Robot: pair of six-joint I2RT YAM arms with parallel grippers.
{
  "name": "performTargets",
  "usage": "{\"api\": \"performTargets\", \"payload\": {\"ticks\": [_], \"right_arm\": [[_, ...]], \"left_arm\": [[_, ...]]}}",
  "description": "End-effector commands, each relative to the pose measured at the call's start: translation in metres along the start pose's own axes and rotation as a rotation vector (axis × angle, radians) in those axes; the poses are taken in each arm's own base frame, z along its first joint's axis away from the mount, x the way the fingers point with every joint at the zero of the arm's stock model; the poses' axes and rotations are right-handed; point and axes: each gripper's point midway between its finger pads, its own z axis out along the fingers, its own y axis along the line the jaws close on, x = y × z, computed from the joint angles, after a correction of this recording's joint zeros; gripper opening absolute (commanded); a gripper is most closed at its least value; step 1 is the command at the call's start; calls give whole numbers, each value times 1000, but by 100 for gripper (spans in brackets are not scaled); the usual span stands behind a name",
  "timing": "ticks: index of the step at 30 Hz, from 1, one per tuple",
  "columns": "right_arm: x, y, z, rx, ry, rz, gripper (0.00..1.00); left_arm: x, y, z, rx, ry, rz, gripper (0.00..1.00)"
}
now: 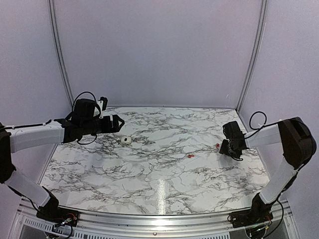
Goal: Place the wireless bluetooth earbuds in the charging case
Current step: Pick up the charging case from the center of the board.
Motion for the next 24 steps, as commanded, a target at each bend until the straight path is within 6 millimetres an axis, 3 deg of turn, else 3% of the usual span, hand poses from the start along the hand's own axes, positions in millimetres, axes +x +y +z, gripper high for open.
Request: {"api": "performTargets", "payload": {"ticks": [1, 8, 12, 15, 24], "right_arm": [[-15, 0, 4, 8, -35, 5, 55], [-15, -3, 10, 2, -26, 1, 51], [-18, -5, 11, 13, -20, 4, 66], [-19, -6, 13, 7, -16, 11, 68], [-21, -7, 16, 12, -17, 23, 55]], "left_arm": [[-12, 1, -7, -18, -59, -17, 99], [-15, 0, -9, -12, -70, -27, 99], [-19, -2, -13, -3, -90, -25, 99], [-20, -3, -15, -1, -95, -23, 99], [-19, -3, -16, 0, -96, -21, 99]]}}
